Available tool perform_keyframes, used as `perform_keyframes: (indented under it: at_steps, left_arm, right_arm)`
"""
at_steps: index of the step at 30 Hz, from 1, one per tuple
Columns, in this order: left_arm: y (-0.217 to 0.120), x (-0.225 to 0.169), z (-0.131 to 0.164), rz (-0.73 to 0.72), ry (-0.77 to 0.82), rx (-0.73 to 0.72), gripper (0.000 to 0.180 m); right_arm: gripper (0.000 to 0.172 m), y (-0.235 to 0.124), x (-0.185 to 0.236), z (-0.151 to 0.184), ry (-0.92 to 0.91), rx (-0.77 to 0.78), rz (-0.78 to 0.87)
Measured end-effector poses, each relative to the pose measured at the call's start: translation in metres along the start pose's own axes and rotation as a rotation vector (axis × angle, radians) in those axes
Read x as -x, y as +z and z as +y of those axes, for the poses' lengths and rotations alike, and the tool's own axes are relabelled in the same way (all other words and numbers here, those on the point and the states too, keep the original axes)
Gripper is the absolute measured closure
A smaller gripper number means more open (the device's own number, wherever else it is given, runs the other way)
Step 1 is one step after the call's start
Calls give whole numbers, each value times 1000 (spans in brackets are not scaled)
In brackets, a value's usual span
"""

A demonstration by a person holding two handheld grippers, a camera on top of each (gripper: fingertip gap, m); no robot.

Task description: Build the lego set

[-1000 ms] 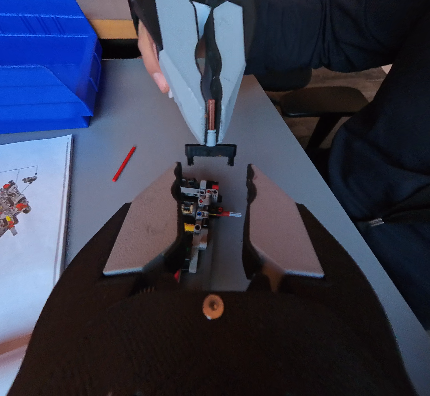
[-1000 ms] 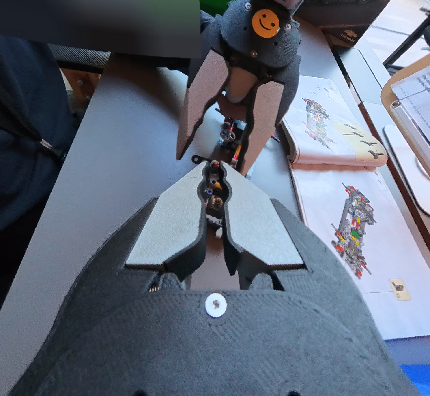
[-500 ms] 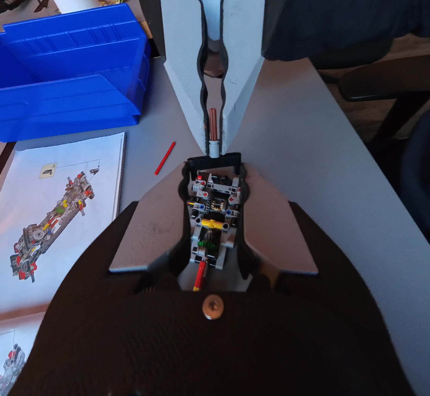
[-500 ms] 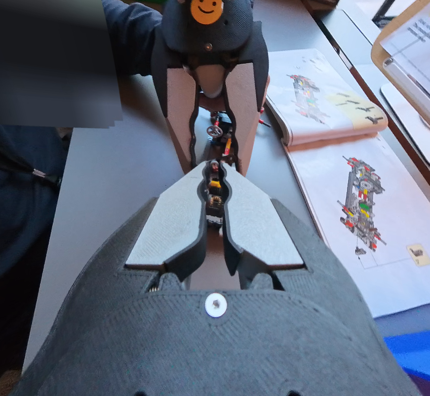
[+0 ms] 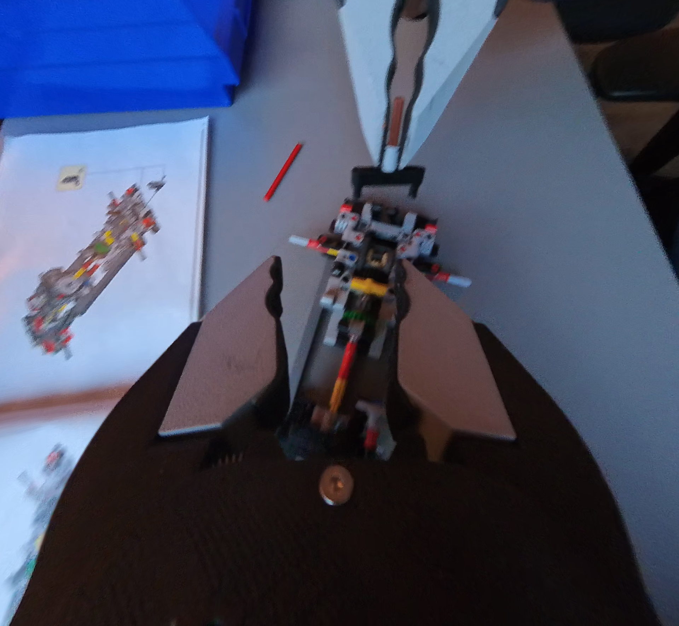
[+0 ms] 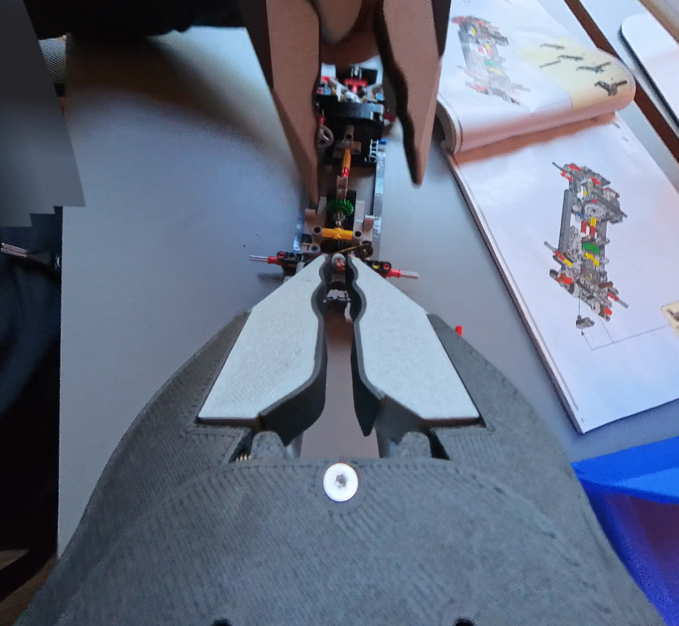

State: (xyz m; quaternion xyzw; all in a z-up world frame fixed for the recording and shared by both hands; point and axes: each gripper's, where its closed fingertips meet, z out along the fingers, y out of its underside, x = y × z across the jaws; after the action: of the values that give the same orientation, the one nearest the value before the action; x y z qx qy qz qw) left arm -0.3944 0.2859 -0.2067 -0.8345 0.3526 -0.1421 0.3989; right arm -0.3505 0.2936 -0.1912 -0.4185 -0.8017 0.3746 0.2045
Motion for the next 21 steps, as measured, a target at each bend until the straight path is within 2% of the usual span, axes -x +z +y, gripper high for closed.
perform_keyframes:
  at_steps: [4, 7, 11, 15, 21]
  left_arm:
    - [-29, 20, 7, -2, -96, -16, 122]
    - [-38, 25, 8, 1, -116, -29, 122]
    - [-35, 25, 15, -21, -86, 18, 124]
    - [-28, 29, 25, -42, -119, 75, 130]
    - [-18, 23, 26, -15, -127, 87, 132]
  right_arm:
    - [167, 5, -3, 12, 76, 43, 7]
    - [167, 9, -4, 17, 110, 66, 9]
    - [167, 13, -5, 18, 175, 75, 6]
    - [167, 17, 0, 19, 222, 92, 0]
    - [167, 18, 1, 29, 280, 176, 62]
